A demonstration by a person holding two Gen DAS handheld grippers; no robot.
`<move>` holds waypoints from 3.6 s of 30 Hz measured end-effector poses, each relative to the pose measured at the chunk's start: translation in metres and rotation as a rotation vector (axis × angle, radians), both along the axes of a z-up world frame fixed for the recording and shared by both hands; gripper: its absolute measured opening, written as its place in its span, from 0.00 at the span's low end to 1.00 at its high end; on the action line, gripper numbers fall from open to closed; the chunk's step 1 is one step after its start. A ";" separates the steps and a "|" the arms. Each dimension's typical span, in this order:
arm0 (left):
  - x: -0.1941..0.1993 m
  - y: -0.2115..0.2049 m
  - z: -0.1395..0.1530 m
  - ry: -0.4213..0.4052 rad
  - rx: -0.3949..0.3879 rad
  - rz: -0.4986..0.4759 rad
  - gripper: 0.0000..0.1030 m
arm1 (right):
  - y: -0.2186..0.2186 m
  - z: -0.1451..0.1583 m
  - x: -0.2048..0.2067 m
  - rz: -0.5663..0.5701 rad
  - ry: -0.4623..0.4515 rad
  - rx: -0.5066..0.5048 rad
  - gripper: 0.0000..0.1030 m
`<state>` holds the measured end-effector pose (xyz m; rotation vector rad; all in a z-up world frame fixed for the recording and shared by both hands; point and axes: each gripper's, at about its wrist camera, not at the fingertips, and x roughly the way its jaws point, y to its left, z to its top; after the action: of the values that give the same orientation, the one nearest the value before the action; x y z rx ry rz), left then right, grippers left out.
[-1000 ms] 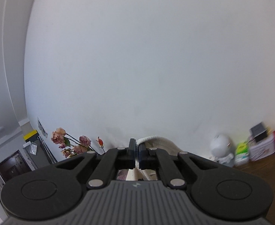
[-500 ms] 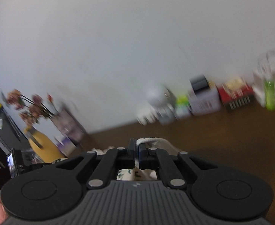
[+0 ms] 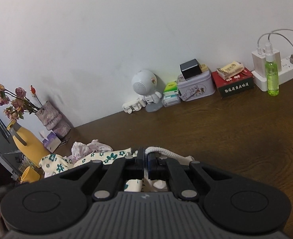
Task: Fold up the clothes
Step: 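Lift the shirt with both grippers and shake it out over the table, then lay the shirt flat and open both grippers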
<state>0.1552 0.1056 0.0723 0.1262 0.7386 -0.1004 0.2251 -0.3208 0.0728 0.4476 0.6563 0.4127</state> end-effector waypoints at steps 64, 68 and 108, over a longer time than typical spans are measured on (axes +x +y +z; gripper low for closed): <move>-0.099 -0.041 0.003 -0.267 0.300 -0.237 0.01 | -0.031 -0.016 -0.085 0.070 -0.042 -0.355 0.02; -0.106 -0.033 -0.027 -0.161 0.313 -0.265 0.01 | -0.041 -0.059 -0.117 0.079 0.075 -0.319 0.02; 0.028 -0.074 -0.013 0.049 0.090 -0.258 0.49 | 0.023 -0.044 0.007 0.229 0.100 -0.318 0.40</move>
<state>0.1833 0.0316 0.0592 0.3056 0.7738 -0.3177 0.2323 -0.2980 0.0291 0.0906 0.8582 0.4950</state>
